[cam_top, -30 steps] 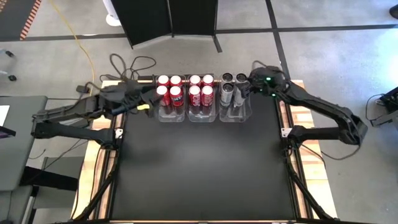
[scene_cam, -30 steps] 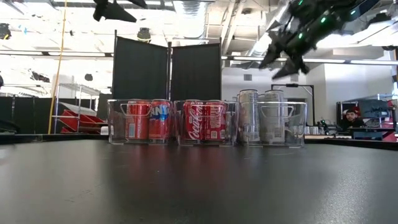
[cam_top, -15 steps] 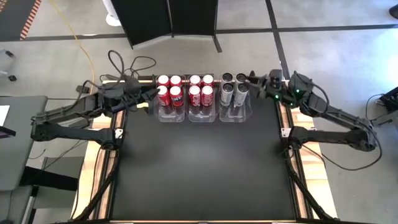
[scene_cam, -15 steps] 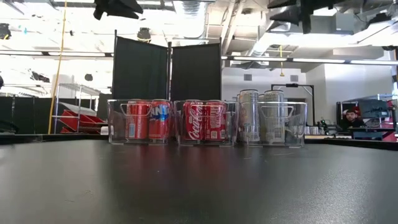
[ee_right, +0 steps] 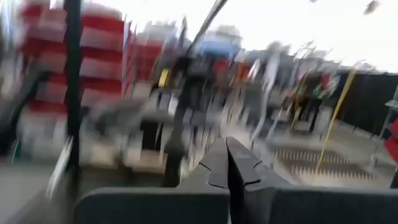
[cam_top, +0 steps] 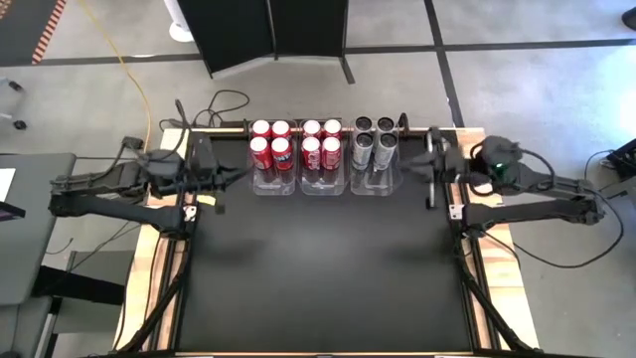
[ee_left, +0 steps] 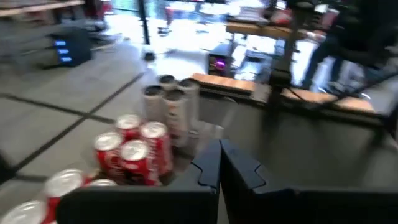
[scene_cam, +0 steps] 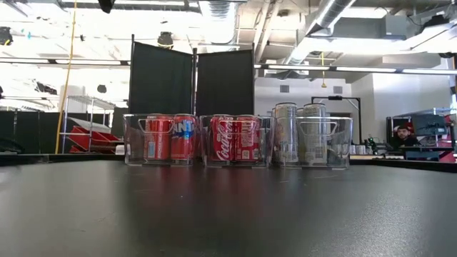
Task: Sort soda cans
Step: Return to Home Position
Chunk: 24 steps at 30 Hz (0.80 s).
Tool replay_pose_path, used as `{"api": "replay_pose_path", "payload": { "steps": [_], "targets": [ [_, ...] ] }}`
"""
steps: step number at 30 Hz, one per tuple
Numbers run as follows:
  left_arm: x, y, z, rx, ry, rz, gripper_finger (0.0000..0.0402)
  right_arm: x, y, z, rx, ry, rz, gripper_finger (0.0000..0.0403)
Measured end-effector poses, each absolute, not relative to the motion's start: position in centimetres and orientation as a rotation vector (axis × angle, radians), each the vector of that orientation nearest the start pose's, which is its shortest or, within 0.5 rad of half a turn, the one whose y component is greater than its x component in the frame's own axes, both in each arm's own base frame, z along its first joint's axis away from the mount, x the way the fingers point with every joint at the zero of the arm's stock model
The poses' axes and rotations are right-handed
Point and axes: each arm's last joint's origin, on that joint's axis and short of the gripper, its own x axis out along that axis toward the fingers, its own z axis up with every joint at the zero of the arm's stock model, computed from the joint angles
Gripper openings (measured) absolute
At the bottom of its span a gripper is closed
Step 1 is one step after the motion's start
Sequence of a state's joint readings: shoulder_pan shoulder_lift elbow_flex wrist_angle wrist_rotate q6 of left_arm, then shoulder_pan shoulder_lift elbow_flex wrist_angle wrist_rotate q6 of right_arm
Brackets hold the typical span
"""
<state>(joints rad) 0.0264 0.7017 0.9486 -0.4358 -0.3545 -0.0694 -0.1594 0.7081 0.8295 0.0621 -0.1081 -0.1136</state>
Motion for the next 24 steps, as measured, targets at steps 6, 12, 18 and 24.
{"api": "replay_pose_path", "payload": {
  "steps": [6,12,18,24],
  "targets": [
    [14.8,1.3,33.1,-0.087,0.309,0.367,0.0001,15.2,-1.8,35.7,-0.225,0.071,-0.045,0.0002],
    [15.8,0.9,32.9,0.06,0.177,0.322,0.0,15.0,-1.3,37.0,-0.248,-0.05,-0.046,0.0001],
    [15.2,0.9,33.2,0.179,0.036,0.276,0.0,13.2,0.6,36.9,-0.368,-0.094,0.33,0.0],
    [14.8,0.8,27.8,0.167,-0.004,0.251,0.0,13.4,0.7,34.8,-0.311,-0.13,0.278,0.0]
  ]
}}
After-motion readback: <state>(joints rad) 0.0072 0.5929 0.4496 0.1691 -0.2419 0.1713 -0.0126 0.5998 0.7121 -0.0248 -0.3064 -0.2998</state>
